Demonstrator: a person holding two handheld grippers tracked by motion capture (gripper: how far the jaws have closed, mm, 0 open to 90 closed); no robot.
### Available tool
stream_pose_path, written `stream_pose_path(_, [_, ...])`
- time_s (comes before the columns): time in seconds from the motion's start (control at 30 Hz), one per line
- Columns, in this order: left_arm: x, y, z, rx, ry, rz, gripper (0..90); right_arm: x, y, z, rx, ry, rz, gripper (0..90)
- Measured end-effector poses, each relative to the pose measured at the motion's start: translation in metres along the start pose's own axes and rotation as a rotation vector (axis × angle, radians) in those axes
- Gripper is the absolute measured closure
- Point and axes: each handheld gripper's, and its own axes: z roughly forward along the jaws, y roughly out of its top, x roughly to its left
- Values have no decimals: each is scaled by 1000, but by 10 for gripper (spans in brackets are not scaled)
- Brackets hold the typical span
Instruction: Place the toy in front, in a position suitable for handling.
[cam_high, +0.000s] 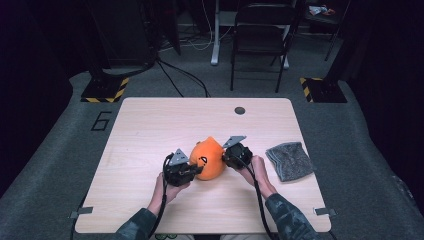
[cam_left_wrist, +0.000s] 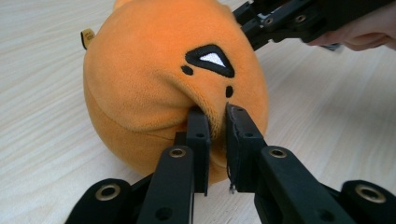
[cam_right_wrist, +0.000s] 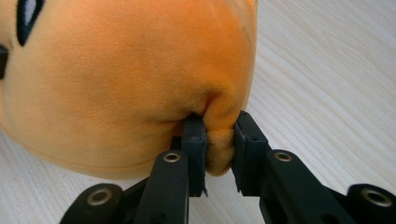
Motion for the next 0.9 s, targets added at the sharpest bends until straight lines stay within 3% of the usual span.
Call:
stream_pose_path(0.13, [16, 9, -16, -23, 6, -29, 486, -2, -2, 1, 2, 11, 3, 735])
stream_pose_path(0.27, [28, 13, -25, -71, 11, -62, 369, 2, 1, 0, 0, 12, -12, 651])
stream_pose_path(0.4, [40, 15, -30, -96, -29, -120, 337, 3, 1, 1, -7, 12, -14, 644])
stream_pose_path(0.63, [39, 22, -35, -97, -69, -95, 295, 2, 1, 0, -1, 14, -11, 651])
stream_pose_path(0.87, [47, 27, -42, -119, -52, -98, 273, 2, 1, 0, 3, 20, -11, 651])
stream_pose_path(0.9, [53, 26, -39, -121, -25, -107, 278, 1, 1, 0, 2, 20, -13, 651])
